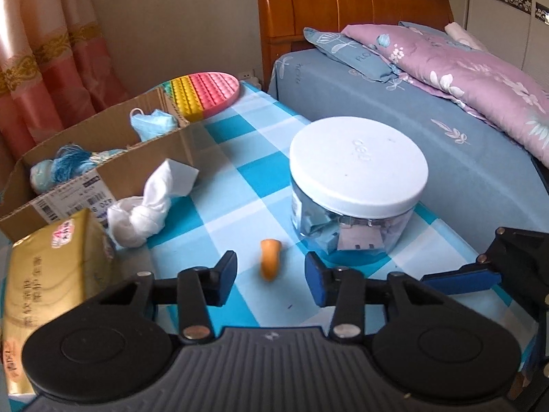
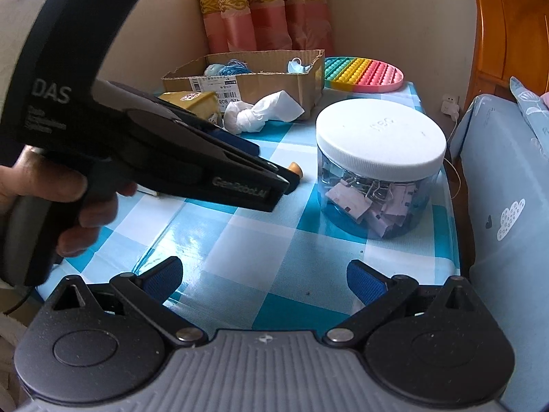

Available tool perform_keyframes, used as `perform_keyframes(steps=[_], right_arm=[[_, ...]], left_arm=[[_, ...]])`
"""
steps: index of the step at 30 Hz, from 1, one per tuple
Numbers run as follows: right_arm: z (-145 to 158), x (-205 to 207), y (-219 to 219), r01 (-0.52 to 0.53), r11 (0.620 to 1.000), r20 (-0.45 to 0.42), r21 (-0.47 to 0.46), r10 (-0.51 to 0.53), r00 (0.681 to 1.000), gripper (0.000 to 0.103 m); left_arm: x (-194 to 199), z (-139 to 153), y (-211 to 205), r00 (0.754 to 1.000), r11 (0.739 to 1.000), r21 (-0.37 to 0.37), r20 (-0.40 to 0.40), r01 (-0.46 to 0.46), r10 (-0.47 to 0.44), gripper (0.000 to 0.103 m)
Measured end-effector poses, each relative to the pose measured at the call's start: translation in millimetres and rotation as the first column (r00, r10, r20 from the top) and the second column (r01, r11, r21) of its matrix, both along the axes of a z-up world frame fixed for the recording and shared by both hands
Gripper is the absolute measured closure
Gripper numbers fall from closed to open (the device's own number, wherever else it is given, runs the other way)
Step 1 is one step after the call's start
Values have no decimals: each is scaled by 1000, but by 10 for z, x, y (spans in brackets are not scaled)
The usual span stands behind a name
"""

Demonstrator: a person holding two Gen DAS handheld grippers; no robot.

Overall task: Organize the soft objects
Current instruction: 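Reach the left gripper to the orange foam earplug and close on it, then lift the earplug with the left gripper while the right moves toward the white knotted cloth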

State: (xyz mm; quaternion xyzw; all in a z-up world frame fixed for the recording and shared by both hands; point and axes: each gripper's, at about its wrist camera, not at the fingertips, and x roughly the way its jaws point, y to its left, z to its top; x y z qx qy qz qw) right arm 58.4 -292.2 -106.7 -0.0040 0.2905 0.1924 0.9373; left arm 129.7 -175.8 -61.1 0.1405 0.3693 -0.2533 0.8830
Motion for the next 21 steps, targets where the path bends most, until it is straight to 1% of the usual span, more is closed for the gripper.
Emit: perform_keyframes(steps=[1, 3, 5, 7, 9, 13, 17, 19, 20, 21], right_arm=[[-3, 1, -6, 0, 1000, -2, 4, 0, 1000, 0], [-6, 17, -10, -4, 1000, -4, 8, 4, 1000, 0], [-7, 21, -4, -6, 1000, -5, 8, 6, 1000, 0], [-7, 24, -7, -9, 1000, -4, 9, 9, 1000, 0], [-7, 27, -10, -9, 1000, -3, 11, 9, 1000, 0], [-10, 31, -10, -9, 1000, -5, 17, 9, 1000, 0], [-14, 32, -6, -10, 1000, -8, 19, 11, 1000, 0], [-14, 29, -2, -10, 1000, -8, 18, 10, 1000, 0], [-13, 26, 0, -10, 1000, -8, 17, 10, 1000, 0], [-12, 27, -1, -9, 1000, -7, 17, 10, 1000, 0]], left_arm=[[0, -15, -22, 1000, 1000, 6, 3, 3, -3, 62], [12, -44, -52, 1000, 1000, 13, 1, 8, -8, 67], [27, -62, -61, 1000, 1000, 12, -6, 11, -11, 70], [50, -78, -66, 1000, 1000, 17, -7, 2, -2, 71], [77, -87, -59, 1000, 1000, 12, -13, -2, 3, 77], [107, -97, -58, 1000, 1000, 9, -6, -8, 8, 78], [102, -115, -79, 1000, 1000, 20, 5, 5, -5, 79], [110, -115, -76, 1000, 1000, 14, 1, 8, -8, 83], [115, -116, -72, 1000, 1000, 8, -5, 11, -11, 87], [116, -117, -69, 1000, 1000, 2, -10, 14, -14, 90]])
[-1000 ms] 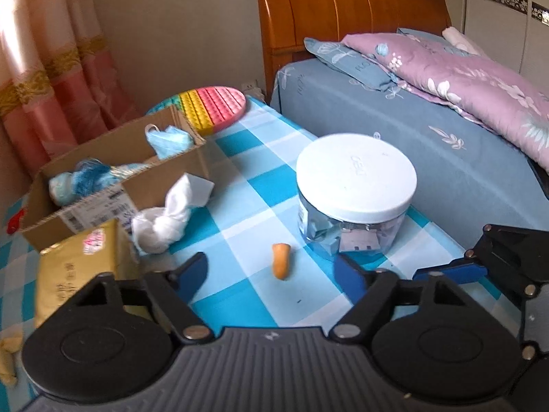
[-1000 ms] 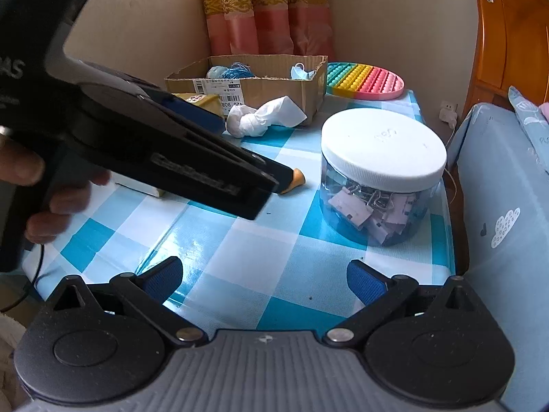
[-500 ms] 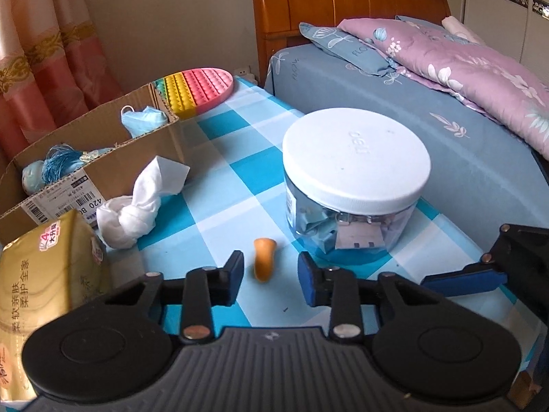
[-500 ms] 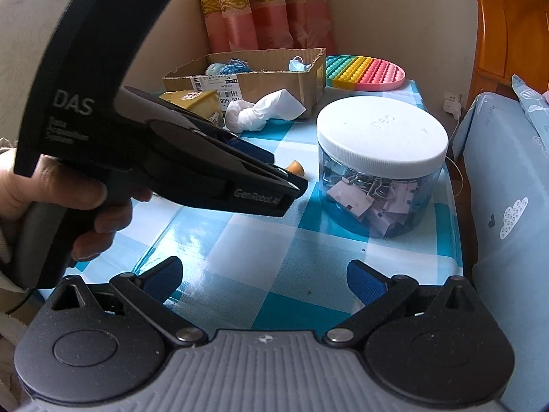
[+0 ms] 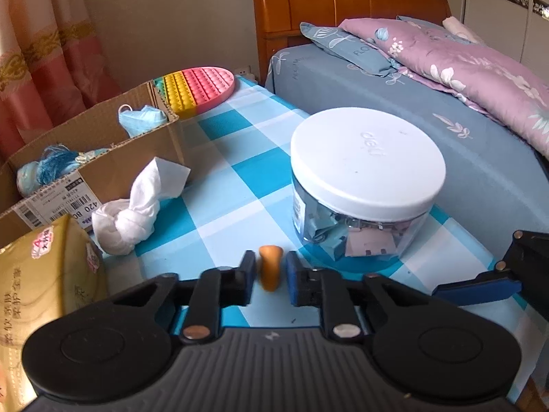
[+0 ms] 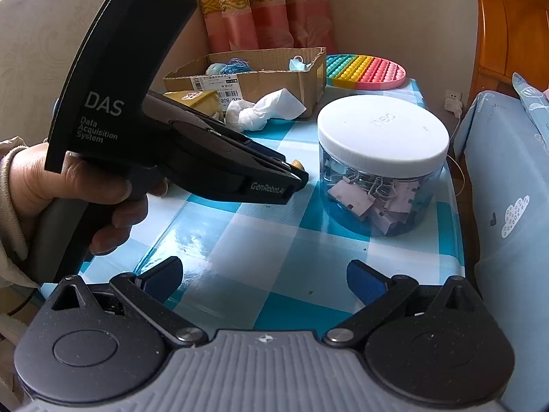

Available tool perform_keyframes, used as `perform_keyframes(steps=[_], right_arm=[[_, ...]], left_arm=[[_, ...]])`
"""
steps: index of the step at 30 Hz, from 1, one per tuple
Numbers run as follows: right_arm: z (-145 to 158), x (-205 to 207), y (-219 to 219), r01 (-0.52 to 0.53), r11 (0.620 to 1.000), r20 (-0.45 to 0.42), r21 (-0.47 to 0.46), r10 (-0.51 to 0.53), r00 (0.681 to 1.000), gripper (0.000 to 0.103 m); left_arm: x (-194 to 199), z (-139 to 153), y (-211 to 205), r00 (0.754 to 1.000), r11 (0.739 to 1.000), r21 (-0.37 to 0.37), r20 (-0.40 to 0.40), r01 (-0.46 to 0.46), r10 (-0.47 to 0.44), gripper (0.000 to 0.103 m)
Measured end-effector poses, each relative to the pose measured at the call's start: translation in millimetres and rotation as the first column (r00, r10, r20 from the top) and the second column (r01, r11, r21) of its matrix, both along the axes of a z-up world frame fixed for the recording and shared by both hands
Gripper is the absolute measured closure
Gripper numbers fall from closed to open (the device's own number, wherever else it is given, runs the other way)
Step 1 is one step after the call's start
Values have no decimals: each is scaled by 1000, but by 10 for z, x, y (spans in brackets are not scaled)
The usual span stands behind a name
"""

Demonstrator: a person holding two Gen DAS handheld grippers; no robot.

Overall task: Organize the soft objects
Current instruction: 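Lift the earplug with the left gripper while the right moves toward the white knotted cloth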

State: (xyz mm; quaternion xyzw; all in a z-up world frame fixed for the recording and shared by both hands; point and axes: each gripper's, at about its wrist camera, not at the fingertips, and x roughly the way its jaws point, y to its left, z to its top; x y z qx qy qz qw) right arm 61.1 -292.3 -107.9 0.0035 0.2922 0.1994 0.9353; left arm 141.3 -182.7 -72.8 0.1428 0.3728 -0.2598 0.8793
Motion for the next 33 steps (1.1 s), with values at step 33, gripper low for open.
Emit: perform_keyframes(steps=[33], right_arm=[[154, -106, 198, 10, 999, 55, -49, -7, 998, 0]], left_arm=[[-539, 567, 618, 999, 997, -73, 14, 31, -30, 93]])
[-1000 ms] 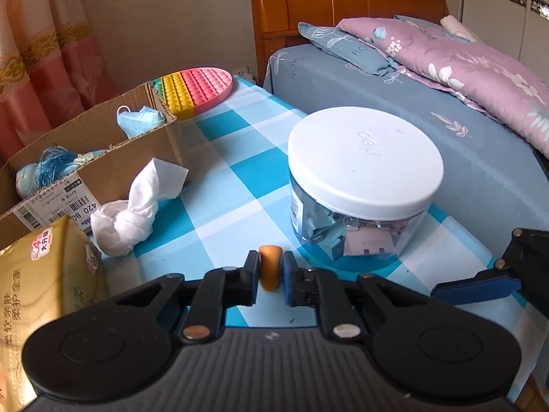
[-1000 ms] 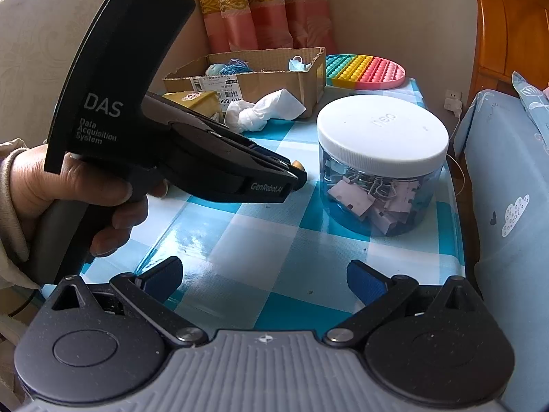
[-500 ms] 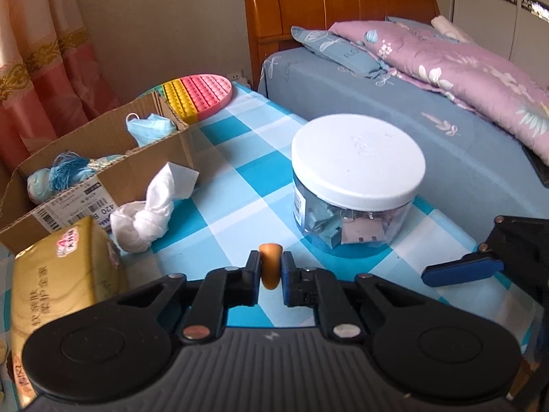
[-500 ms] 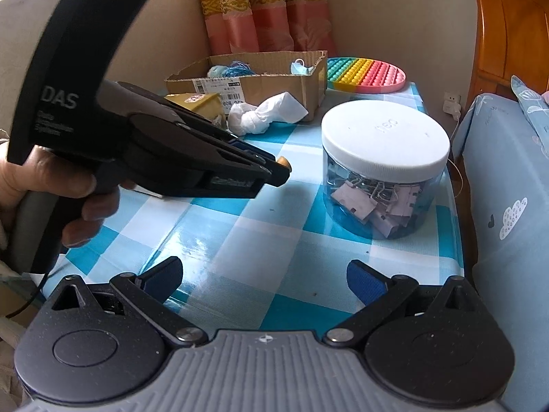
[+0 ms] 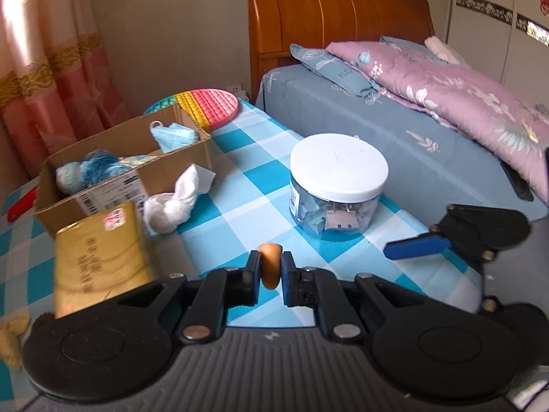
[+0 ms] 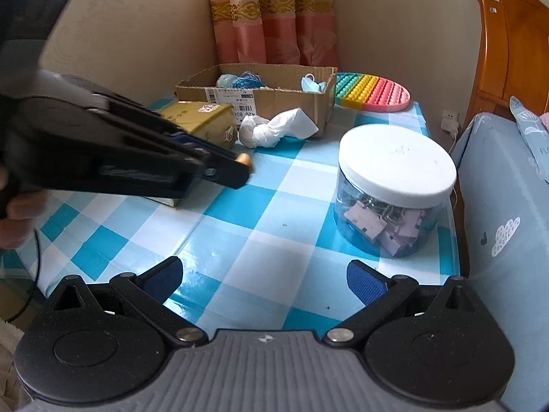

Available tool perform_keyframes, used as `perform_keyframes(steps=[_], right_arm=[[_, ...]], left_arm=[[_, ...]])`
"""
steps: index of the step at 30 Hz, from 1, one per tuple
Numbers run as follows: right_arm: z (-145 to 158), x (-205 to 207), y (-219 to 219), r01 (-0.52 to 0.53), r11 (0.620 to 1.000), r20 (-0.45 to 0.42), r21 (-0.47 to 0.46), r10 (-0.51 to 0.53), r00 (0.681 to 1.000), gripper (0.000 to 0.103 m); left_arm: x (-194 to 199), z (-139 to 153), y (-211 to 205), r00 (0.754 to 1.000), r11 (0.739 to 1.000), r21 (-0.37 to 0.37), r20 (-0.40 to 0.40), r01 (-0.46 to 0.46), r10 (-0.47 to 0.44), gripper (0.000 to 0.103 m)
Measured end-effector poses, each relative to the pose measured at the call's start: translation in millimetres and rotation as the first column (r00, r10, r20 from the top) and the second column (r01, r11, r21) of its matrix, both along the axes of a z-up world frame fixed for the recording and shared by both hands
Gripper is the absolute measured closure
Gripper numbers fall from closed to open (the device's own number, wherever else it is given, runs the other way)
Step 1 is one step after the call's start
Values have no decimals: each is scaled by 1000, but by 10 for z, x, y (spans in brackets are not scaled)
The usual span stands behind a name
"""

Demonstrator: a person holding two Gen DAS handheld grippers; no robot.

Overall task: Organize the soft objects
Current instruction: 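Lift the earplug with the left gripper while the right moves toward the white knotted cloth, then close the right gripper on the white knotted cloth while the left holds the earplug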

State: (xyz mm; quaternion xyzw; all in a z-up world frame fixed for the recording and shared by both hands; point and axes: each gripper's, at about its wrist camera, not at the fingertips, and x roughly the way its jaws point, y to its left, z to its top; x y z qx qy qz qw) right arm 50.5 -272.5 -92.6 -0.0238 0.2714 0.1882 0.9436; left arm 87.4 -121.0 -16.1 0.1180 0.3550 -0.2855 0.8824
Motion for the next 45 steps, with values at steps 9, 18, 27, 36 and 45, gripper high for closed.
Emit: perform_keyframes(steps=[9, 18, 27, 36, 45], right_arm=[[87, 36, 154, -6, 1000, 33, -18, 7, 999, 0], [233, 120, 419, -24, 995, 88, -92, 32, 996, 4], [429, 322, 674, -20, 992, 144, -126, 38, 989, 12], [597, 661, 775, 28, 991, 184, -129, -4, 983, 17], [531, 1159, 775, 99, 989, 124, -112, -85, 989, 24]], left_arm=[[-241, 150, 340, 998, 998, -17, 24, -62, 62, 93], [-376, 284, 719, 987, 988, -50, 54, -146, 149, 93], [-371, 253, 1118, 966, 967, -60, 57, -249, 252, 93], [-236, 105, 1411, 940, 940, -54, 37, -338, 340, 93], [-72, -35, 1493, 921, 920, -39, 2, -390, 390, 93]])
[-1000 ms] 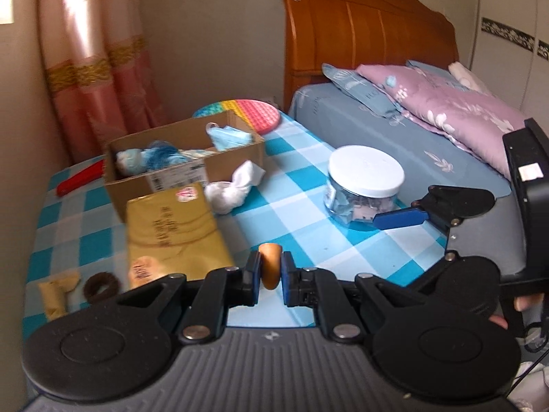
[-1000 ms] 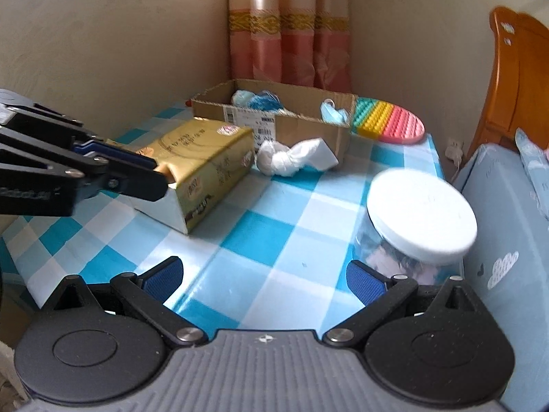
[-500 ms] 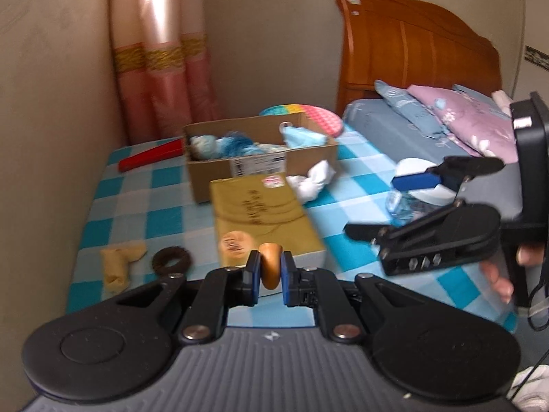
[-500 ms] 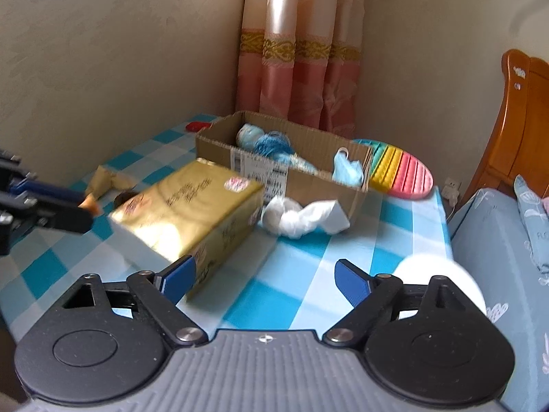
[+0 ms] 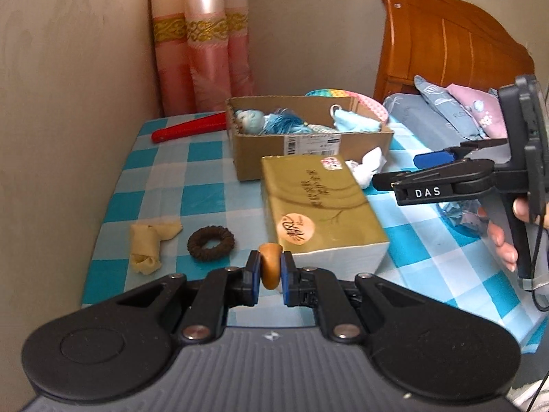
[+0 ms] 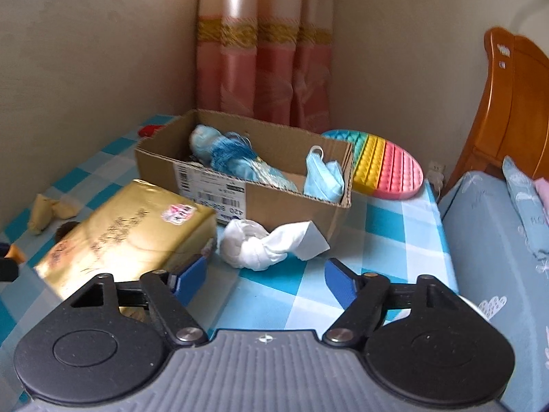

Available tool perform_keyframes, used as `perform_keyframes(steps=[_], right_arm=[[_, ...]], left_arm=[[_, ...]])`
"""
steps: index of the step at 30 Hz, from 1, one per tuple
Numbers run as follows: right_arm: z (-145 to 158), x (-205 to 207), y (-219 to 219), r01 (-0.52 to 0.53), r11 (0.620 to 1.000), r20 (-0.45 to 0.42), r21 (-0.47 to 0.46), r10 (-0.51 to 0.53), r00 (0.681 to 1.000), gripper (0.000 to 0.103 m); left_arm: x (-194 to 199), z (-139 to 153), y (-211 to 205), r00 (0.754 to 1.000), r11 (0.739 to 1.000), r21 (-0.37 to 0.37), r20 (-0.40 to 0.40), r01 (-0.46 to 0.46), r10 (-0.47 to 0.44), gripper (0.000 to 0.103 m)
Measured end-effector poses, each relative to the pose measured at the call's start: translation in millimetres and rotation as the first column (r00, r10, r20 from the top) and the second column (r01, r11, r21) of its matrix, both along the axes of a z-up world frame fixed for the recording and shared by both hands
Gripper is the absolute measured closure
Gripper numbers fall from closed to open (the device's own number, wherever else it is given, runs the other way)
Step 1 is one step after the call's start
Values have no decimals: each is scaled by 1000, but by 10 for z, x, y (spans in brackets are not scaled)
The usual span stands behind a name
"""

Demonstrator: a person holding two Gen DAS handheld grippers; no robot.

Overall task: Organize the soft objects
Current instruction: 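Close the right gripper on the white knotted cloth while the left holds the earplug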

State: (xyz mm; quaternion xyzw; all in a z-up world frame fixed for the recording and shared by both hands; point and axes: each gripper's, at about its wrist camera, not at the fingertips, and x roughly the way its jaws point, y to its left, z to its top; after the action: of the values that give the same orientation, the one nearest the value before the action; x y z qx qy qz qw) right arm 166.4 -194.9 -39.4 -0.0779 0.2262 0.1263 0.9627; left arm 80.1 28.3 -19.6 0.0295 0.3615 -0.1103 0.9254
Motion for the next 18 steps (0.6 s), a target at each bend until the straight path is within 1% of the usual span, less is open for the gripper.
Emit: perform_keyframes(steps=[6, 9, 14, 17, 18], right_arm=[[-133, 277, 31, 15, 1000, -54, 16, -14, 998, 28], [-191, 383, 45, 11, 1000, -66, 18, -10, 998, 33], [-245, 507, 43, -24, 999, -92, 40, 27, 995, 36], [-254, 552, 20, -34, 998, -92, 57, 40, 995, 41], [-254, 569, 10, -40, 997, -95, 66, 46, 994, 45]], left_arm=[[116, -77, 67, 999, 999, 4, -23, -40, 40, 93], [156, -102, 84, 998, 999, 7, -32, -54, 54, 93], [213, -128, 87, 997, 998, 10, -41, -66, 66, 93], [250, -140, 84, 997, 998, 12, -44, -70, 70, 93], [259, -142, 83, 996, 997, 13, -45, -72, 72, 93]])
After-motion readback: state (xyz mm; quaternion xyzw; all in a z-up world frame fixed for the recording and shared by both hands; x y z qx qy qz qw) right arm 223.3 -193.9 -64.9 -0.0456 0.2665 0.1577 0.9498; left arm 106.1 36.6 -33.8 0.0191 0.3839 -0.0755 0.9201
